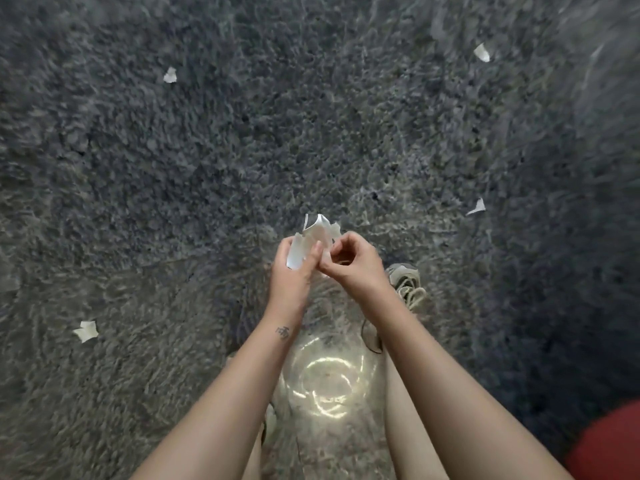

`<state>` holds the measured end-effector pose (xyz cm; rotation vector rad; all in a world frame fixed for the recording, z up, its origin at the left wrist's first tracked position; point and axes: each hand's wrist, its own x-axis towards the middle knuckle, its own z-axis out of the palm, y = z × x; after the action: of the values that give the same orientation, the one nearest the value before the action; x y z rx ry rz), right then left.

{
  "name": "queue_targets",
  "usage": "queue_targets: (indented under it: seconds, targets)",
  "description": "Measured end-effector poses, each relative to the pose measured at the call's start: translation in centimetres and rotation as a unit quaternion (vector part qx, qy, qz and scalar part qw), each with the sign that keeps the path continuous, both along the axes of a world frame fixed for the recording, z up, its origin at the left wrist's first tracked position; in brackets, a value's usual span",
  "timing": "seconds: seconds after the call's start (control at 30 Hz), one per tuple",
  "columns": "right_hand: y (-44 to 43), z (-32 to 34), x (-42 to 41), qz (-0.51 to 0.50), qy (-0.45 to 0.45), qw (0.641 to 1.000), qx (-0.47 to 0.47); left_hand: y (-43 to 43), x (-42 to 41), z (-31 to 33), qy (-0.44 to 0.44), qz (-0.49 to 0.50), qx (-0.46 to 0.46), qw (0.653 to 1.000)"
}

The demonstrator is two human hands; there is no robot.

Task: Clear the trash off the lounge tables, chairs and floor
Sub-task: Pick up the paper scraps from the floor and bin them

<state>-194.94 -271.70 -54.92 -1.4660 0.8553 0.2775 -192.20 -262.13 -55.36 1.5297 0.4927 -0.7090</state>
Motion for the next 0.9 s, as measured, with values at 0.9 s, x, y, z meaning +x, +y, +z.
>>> queue_targets:
  seconds: [0.9]
  targets:
    - [-37.5, -33.1, -6.0, -0.23, 0.279, 0.89, -0.278, -20.3, 2.4, -22.2, -0.008, -0.088, 0.033, 0.996]
